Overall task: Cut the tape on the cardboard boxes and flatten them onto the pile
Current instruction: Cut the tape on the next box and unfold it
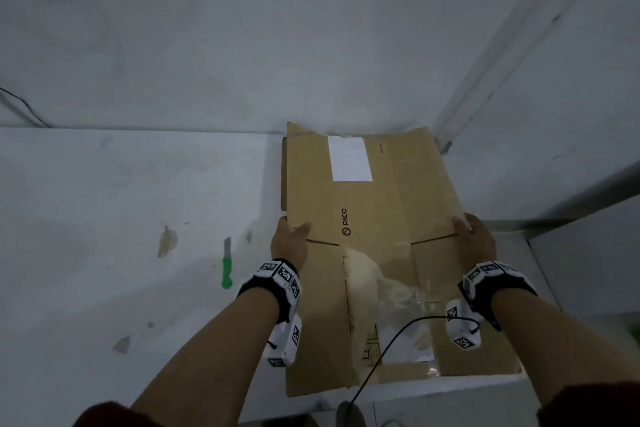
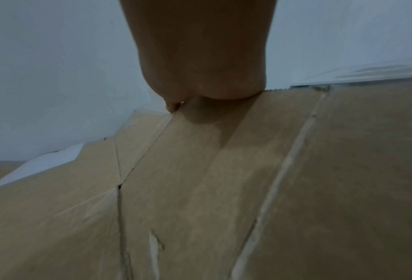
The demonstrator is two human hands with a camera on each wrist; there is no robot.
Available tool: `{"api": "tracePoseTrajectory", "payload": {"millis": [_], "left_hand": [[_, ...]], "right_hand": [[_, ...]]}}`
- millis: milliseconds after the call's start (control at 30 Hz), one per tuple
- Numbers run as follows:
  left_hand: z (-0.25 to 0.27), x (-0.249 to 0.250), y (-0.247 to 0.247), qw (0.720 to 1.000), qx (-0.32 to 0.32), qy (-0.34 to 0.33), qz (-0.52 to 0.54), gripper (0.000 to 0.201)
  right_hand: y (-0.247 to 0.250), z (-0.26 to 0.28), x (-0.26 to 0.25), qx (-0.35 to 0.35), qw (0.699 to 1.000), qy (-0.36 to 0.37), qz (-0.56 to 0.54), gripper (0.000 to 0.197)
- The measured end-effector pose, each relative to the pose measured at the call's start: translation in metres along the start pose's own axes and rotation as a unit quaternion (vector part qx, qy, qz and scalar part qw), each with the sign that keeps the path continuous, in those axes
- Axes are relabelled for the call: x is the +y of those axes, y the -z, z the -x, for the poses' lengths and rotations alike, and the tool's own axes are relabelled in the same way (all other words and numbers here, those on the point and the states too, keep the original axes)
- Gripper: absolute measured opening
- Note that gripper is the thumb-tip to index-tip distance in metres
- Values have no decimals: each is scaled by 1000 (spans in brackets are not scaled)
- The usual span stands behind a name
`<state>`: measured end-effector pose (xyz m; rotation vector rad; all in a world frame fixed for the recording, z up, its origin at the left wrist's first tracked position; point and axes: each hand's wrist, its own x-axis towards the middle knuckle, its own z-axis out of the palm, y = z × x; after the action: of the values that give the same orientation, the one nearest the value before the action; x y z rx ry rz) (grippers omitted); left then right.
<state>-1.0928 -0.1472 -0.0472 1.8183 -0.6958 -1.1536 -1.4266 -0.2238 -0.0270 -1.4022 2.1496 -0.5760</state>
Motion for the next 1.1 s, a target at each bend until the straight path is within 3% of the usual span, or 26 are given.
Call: {"api": "tracePoseTrajectory", "payload": {"millis": [100, 267, 367, 467, 567, 667, 767, 800, 967, 1100], "left_hand": [[-5, -6, -14, 1000, -6, 9, -22, 37], [-20, -11, -25, 999, -3, 5, -39, 41], [-27, -14, -26, 991, 22, 40, -128, 55], [-27, -17, -28, 966, -15, 79, -244, 74], [-33, -22, -30, 962, -52, 88, -253, 89], [-38, -19, -26, 962, -78, 95, -245, 86], [-40, -16, -15, 970, -83, 94, -210, 79], [-39, -17, -11, 974, -78, 94, -190, 78], [-27, -27, 29, 986, -10, 40, -160, 58], [-20, -40, 101, 986, 45, 4, -160, 41]], "right_hand": [[-8, -14, 11, -6, 1000, -14, 2, 42], [-11, -32, 17, 17, 998, -57, -16, 46], [-16, -39, 23, 25, 998, -64, -1, 47], [-25, -43, 32, -2, 993, -76, 92, 54], [-31, -43, 36, -44, 986, -93, 132, 58], [-39, -33, 25, 1, 986, -102, 133, 59], [-58, -8, -3, 130, 985, -55, 102, 54], [-65, 2, -14, 136, 986, -32, 92, 54], [-115, 61, -62, 17, 995, 80, 57, 49], [-169, 121, -113, -49, 982, 180, 20, 39]]}}
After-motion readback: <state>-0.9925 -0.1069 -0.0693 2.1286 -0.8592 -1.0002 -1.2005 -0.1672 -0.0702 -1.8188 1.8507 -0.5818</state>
